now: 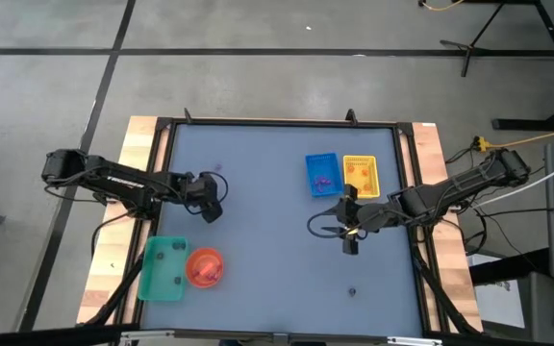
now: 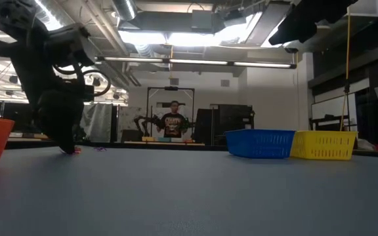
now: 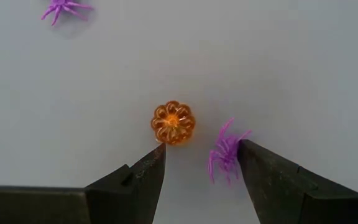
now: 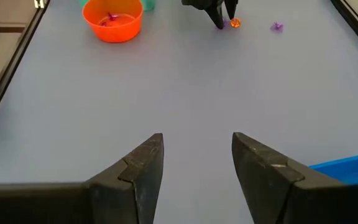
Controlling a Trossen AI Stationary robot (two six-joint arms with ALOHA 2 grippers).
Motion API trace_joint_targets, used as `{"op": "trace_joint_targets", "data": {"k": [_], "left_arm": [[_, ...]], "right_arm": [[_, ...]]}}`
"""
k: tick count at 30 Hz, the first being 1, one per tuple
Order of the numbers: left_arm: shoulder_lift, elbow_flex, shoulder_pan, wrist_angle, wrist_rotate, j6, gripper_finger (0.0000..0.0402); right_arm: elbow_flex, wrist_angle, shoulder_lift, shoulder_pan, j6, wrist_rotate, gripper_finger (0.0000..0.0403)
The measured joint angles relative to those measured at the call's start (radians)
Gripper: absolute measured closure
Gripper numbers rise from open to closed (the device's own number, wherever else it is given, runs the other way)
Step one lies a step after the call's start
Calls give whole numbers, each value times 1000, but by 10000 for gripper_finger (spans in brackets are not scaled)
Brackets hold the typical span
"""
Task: Sort Halloween decoration
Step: Put the violet spider toy into the blue box
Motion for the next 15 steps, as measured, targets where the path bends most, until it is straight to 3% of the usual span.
{"op": "trace_joint_targets", "data": {"k": [15], "left_arm": [[1,-9,0,15,23,-8,221]], "right_arm": [[0,0,0,0,0,0,214]]}}
